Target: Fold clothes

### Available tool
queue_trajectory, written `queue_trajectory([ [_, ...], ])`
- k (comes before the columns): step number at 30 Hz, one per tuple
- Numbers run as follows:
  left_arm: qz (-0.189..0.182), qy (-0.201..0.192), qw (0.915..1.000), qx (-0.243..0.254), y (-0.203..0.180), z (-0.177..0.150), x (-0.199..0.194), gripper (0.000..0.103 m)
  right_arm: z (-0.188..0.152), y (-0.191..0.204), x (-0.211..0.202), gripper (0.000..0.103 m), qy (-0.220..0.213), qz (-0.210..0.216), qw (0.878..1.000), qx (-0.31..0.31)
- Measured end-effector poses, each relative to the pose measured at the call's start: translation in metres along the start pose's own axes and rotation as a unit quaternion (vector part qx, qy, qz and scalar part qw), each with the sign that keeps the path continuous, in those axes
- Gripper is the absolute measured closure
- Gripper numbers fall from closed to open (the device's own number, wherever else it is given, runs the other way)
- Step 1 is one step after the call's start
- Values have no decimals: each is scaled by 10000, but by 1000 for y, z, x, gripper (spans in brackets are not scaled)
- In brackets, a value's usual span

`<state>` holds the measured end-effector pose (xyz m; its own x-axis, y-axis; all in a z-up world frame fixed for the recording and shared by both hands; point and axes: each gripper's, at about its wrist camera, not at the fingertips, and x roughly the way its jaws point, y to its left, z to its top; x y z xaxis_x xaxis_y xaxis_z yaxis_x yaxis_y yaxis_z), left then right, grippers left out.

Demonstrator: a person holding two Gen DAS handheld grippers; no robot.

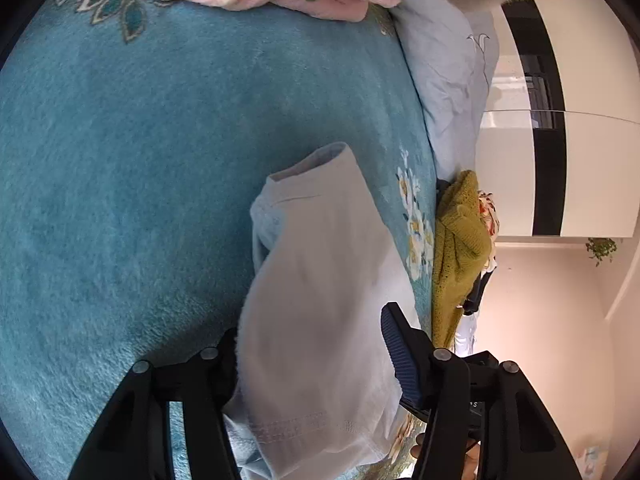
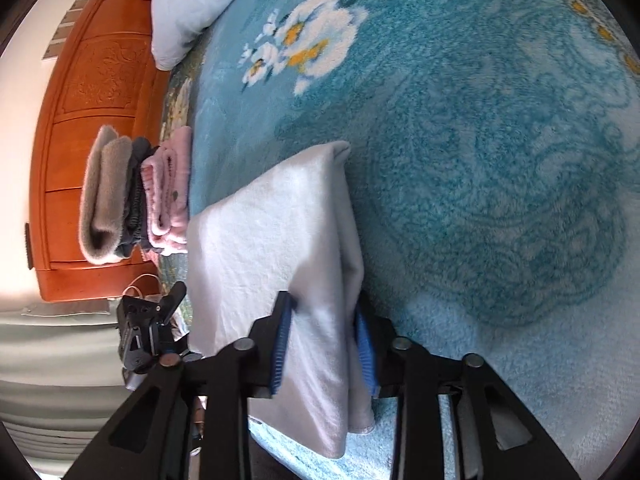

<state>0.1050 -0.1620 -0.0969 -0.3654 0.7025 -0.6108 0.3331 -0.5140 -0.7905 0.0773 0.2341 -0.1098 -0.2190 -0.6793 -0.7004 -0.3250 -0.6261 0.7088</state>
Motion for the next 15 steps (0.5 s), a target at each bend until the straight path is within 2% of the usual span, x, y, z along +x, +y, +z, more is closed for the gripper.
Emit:
queue_trajectory([
  [3,231,-48,9996,-178,3,-1,0,66,1,4,0,92,-23,-32,10000,-31],
  [6,537,-77,9982,-257,1,-2,-1,77,0,15,-1,94,-91,-110,9997,-177],
  [10,764,-152,9968,-182,-7,-7,-11,85,-2,25,-7,95,-195,171,9995,-170],
  [12,839,-168,9963,-126,-12,-9,-17,88,-4,30,-11,95,-203,141,9996,-166],
  [15,1032,-153,9943,232,-25,-15,-31,91,-8,45,-19,95,-271,287,9988,-293],
])
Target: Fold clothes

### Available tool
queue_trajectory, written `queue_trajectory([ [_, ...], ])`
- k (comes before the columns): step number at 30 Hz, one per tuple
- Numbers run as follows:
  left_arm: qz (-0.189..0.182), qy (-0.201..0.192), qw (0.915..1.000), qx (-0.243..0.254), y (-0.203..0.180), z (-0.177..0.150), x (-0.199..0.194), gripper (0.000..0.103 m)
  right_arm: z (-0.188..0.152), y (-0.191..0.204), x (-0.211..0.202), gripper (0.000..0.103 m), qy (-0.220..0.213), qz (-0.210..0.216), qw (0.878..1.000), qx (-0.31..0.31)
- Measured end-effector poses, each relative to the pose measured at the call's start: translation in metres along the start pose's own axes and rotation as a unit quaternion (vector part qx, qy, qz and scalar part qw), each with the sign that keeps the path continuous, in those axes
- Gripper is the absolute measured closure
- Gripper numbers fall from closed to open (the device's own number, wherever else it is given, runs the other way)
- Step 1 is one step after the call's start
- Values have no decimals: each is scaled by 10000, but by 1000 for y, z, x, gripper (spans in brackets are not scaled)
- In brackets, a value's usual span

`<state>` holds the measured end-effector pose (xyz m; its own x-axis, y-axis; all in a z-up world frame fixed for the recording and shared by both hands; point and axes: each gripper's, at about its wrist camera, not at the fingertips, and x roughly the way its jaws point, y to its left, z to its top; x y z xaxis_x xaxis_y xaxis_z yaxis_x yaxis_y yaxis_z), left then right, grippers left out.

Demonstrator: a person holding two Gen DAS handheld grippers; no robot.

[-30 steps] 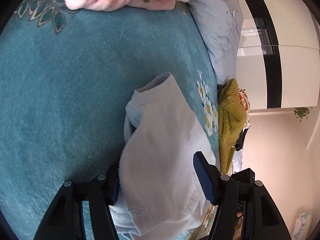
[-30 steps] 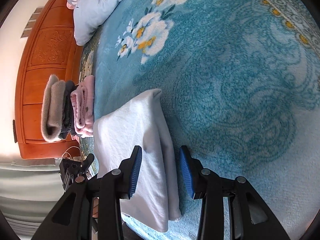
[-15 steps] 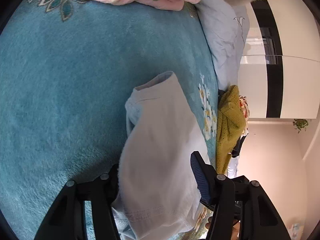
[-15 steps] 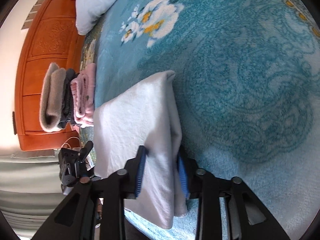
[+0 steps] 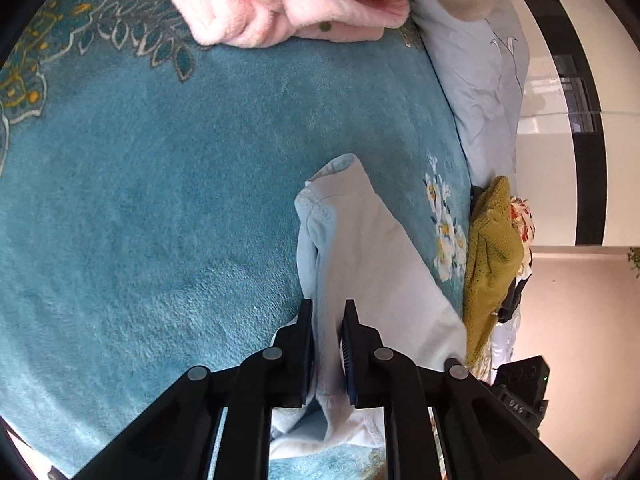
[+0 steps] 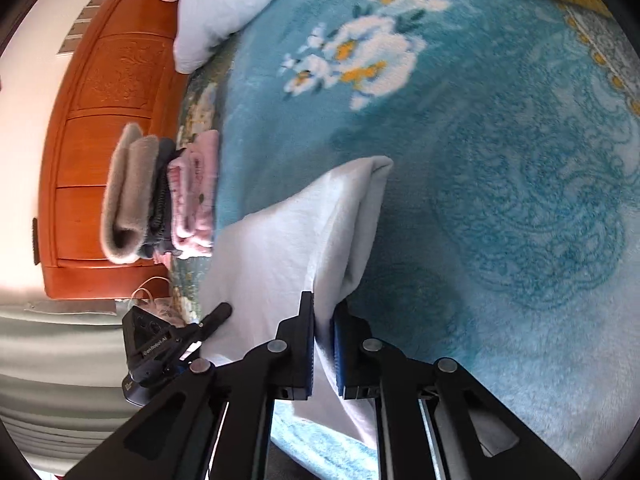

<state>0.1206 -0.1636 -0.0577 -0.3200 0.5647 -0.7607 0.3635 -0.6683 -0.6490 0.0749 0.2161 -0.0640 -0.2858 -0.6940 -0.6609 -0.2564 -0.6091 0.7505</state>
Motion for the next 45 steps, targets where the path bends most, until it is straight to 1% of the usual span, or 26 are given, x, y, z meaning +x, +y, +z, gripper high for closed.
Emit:
queue_trajectory([
  [1,47,13,9999,99,-2,-1,-4,91,-2,5,-2,95,-21,57,10000,-49],
  [3,-1,-28,9999,139,-4,-4,-14,91,-6,13,-6,95,-46,150,9998,-126],
  [6,-211,-124,9996,108,-6,-8,-26,93,-11,23,-9,95,-39,166,9997,-183],
  [9,-321,-200,9991,190,-11,-14,-35,93,-12,38,-16,95,-48,135,9993,-343],
  [14,-525,-126,9984,136,-11,-23,-35,93,-12,68,-34,95,-145,24,9973,-723],
  [16,-643,-50,9979,98,-10,-28,-29,93,-12,70,-39,96,-180,-73,9970,-754],
  [19,-698,106,9974,116,-11,-32,-13,93,-9,56,-44,96,-226,-183,9980,-563],
  [23,-399,149,9981,436,-13,-35,5,92,-7,30,-45,96,-201,-349,9988,-280],
  [25,-364,192,9980,475,-10,-35,13,89,-5,19,-44,96,-193,-357,9991,-132],
  [26,-380,202,9980,459,-7,-34,16,83,-4,15,-42,96,-182,-351,9992,-76],
  [27,-417,187,9980,432,-3,-33,19,75,-3,11,-41,96,-171,-355,9992,-43],
  [28,-448,151,9981,401,0,-31,21,70,-2,9,-40,96,-157,-357,9992,-20],
  [29,-483,118,9981,358,5,-29,23,61,-1,6,-39,96,-141,-352,9993,3],
  [30,-530,97,9981,309,9,-27,25,55,0,4,-38,96,-129,-343,9993,25],
  [31,-565,107,9980,276,13,-25,28,53,1,2,-38,96,-116,-338,9994,45],
  [33,-717,206,9969,252,19,-22,35,53,3,-2,-37,96,-86,-328,9994,76],
  [34,-901,302,9952,238,21,-22,38,53,4,-4,-36,96,-67,-316,9994,91],
  [36,-1327,617,9892,115,24,-22,51,53,6,-9,-35,96,-33,-275,9995,130],
  [37,-1449,735,9867,80,23,-22,57,53,6,-11,-34,96,-17,-249,9996,151],
  [40,-1645,834,9827,153,14,-20,70,53,9,-18,-32,96,18,-190,9995,240],
  [42,-1776,903,9798,165,7,-18,76,55,12,-23,-31,96,46,-169,9994,296],
  [45,-1780,881,9799,187,-1,-16,81,56,14,-29,-31,96,74,-179,9992,359],
])
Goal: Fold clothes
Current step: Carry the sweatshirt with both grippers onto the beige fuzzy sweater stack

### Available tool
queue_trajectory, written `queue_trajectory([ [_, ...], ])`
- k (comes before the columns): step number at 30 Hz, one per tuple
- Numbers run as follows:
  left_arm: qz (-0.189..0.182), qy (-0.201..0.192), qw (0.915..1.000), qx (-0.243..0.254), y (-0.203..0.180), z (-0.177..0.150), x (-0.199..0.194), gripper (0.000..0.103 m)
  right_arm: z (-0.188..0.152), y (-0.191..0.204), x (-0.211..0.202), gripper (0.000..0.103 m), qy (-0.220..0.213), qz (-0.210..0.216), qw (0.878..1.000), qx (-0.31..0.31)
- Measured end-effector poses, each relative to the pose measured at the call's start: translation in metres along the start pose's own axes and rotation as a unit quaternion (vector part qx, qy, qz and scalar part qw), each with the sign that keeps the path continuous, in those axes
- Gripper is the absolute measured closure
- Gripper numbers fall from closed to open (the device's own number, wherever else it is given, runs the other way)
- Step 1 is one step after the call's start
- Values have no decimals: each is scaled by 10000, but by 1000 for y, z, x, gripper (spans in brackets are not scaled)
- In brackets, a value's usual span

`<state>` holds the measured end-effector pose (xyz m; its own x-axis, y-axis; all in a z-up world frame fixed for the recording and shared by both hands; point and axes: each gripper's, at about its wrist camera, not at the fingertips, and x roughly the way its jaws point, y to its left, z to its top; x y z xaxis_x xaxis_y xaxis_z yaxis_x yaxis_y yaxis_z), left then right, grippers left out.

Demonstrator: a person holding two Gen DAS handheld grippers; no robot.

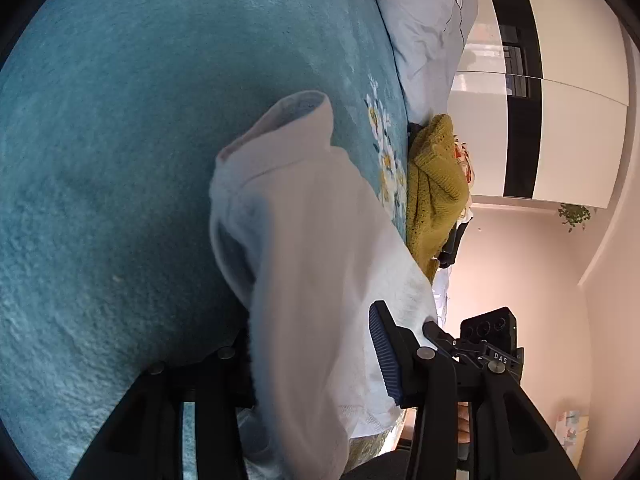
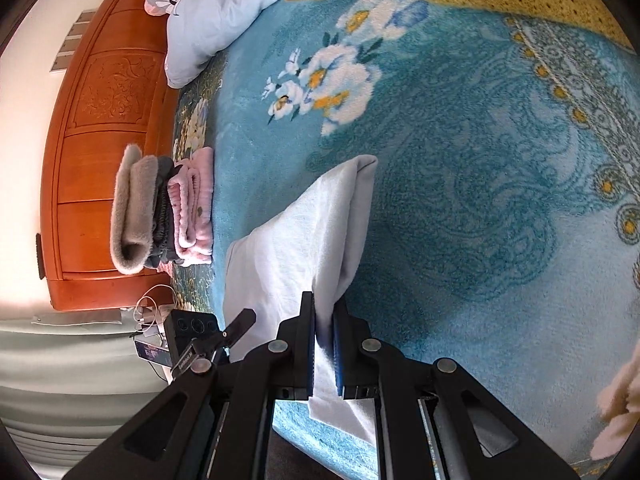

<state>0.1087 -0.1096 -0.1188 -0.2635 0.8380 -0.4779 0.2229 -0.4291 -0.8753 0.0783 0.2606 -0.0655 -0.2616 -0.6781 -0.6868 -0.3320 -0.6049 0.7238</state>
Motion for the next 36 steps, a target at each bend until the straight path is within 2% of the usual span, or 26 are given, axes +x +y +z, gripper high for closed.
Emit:
queue_trajectory([
  [1,54,-36,10000,29,-2,0,0,59,1,-2,0,96,0,-6,10000,22],
  [3,224,-125,9996,115,-4,-1,-2,83,0,-2,-1,96,-12,1,10000,36],
  [5,229,-210,9994,135,-7,-4,-7,86,-1,1,-3,96,-27,4,10000,-36],
  [10,181,-305,9982,475,-45,-4,-36,88,-9,40,-17,96,-66,172,9982,-567],
  [15,162,-544,9927,1066,-114,21,-115,88,-7,111,-43,96,-270,850,9887,-1202],
  [18,108,-893,9850,1473,-160,39,-178,88,-3,162,-54,96,-377,1331,9776,-1587],
  [22,378,-1336,9684,2071,-216,71,-253,88,4,237,-52,96,-416,1919,9592,-2032],
  [25,763,-1577,9573,2299,-239,106,-297,88,15,290,-33,96,-374,2140,9502,-2233],
  [29,1331,-1701,9503,2243,-237,158,-339,88,27,339,10,96,-238,2324,9432,-2364],
  [33,1996,-1584,9398,2276,-222,204,-358,88,39,365,63,96,-48,2316,9457,-2280],
  [36,2199,-1459,9383,2237,-197,233,-365,88,45,370,103,96,26,2293,9489,-2168],
])
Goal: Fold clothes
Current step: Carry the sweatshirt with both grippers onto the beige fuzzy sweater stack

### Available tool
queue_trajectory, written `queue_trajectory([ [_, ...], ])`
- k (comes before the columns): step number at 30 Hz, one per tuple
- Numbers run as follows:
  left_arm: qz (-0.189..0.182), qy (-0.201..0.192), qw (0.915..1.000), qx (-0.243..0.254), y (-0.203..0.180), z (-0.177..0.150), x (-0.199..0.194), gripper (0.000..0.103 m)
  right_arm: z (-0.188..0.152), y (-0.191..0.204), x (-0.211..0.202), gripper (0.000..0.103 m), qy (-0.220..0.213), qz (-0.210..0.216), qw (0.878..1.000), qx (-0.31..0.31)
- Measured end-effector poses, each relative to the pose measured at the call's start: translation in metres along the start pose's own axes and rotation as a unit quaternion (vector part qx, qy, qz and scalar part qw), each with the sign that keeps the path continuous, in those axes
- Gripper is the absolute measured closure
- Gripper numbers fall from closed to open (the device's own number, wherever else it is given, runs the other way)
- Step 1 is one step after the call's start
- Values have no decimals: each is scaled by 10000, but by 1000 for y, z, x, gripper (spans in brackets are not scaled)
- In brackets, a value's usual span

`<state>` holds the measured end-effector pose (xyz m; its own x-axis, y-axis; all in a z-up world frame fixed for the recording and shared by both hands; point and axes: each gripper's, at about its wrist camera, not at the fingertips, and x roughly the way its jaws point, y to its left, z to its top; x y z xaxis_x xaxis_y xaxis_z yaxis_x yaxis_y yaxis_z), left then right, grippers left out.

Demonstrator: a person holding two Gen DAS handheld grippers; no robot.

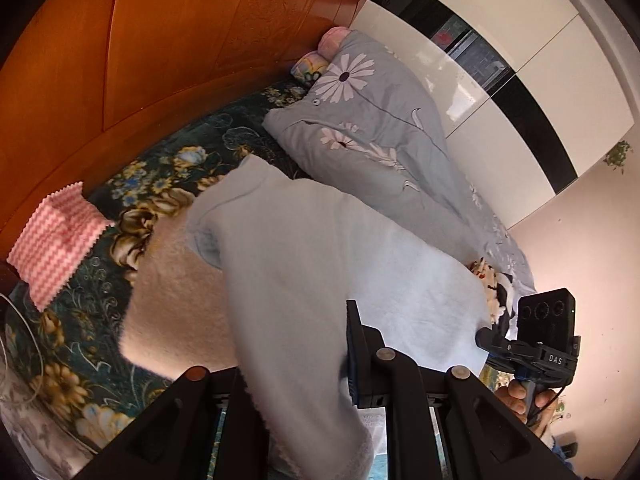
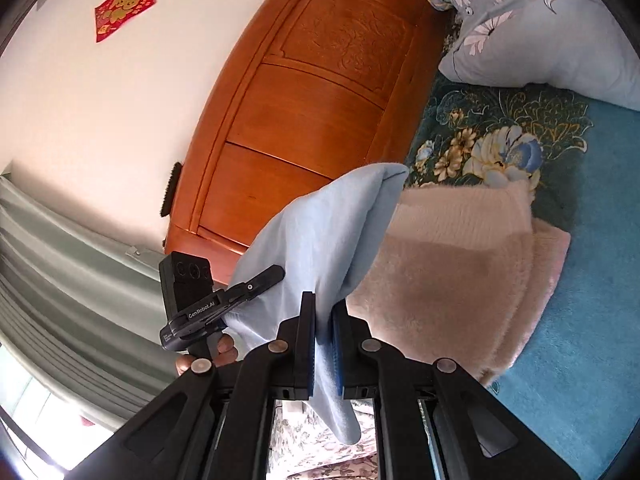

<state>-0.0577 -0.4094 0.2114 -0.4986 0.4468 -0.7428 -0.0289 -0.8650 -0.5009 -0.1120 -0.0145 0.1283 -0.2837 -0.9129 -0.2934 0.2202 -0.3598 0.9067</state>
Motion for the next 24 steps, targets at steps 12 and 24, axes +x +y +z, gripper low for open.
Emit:
queue_trajectory([
  [12,-171,15,9942,-1059,125,7,73,88,7,-80,58,96,131,-220,9976,642],
  [24,-306,-73,9947,-976,121,0,68,87,33,-95,85,63,113,-1044,9897,977],
])
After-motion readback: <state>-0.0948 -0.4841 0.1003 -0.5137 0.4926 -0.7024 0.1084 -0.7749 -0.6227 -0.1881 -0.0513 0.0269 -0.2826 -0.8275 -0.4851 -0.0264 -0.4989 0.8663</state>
